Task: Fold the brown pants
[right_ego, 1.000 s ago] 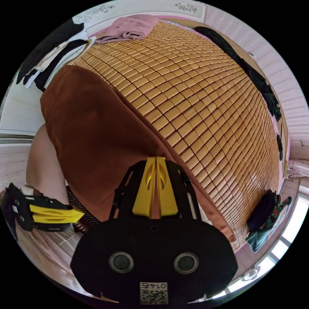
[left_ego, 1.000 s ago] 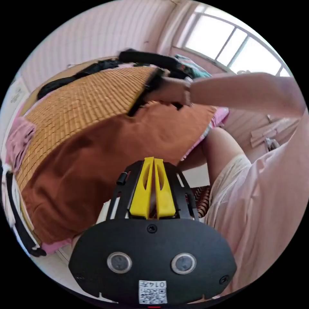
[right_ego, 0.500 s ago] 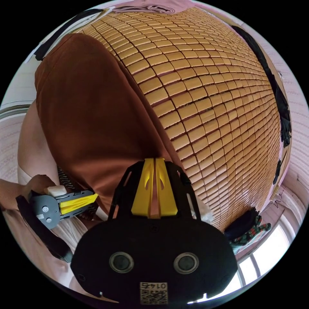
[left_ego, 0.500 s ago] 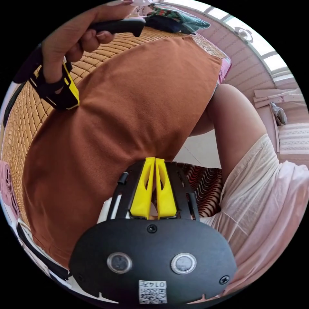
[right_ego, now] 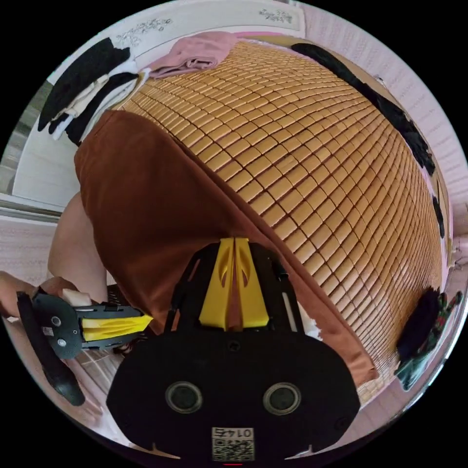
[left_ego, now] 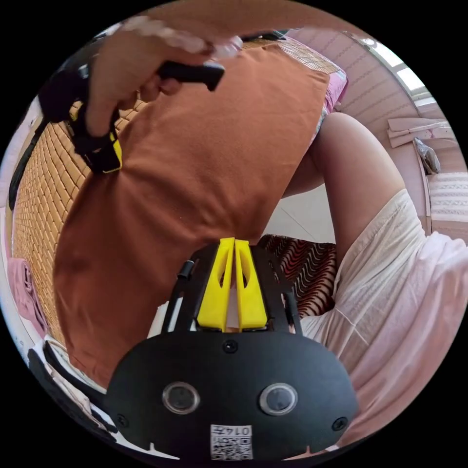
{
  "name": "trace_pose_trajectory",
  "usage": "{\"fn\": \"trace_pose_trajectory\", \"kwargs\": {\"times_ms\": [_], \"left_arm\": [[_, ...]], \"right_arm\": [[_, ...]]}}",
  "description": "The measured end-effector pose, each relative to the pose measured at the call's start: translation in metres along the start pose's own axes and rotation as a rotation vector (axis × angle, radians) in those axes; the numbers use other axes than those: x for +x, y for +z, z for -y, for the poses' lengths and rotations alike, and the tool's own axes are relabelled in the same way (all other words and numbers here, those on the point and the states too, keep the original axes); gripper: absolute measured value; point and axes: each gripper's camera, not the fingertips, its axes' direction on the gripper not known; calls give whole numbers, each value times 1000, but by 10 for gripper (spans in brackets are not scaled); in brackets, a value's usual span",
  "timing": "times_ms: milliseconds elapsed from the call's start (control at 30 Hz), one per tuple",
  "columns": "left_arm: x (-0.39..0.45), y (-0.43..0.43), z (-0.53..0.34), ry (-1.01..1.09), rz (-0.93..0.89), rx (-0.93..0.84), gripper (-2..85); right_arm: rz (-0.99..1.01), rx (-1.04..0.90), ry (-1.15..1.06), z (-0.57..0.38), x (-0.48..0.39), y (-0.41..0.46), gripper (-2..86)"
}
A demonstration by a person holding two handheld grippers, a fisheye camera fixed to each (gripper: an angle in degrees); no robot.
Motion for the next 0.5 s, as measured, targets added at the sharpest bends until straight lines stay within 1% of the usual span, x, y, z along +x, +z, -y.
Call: {"fn": "trace_pose_trajectory", "kwargs": {"times_ms": [67,100,133,167,200,233,267,300,367,400,467,500], "left_arm": [[11,-3,4,21,48,-1,-9],[19,-7,7,33,81,20,-9],[26,-11,13,44,101,35,-9],[29,-12,16,49,109,42,-9],[37,-14,25,60,123,58,-9],[44,-15,35,75,133,67,-9],[48,-15,41,84,138,71,-9],[57,-14,53,105,148,82,-9],[72,-13,73,154,163,96,-9],[83,-11,87,187,178,106,-9],[96,-9,110,221,189,125,-8],[101,-9,127,233,182,145,-7]], "right_arm": [[85,239,161,-75,34,-34,-5],[108,295,198,-97,43,-42,-4],[133,376,275,-143,61,-57,-1],[128,416,363,-191,80,-70,5],[118,429,412,-215,89,-75,7],[96,449,513,-264,108,-84,20],[88,464,620,-313,127,-90,44],[87,469,682,-338,137,-92,62],[128,489,895,-430,172,-96,111],[140,499,945,-451,179,-96,116],[168,557,1098,-525,201,-95,130],[170,573,1133,-541,206,-95,132]]}}
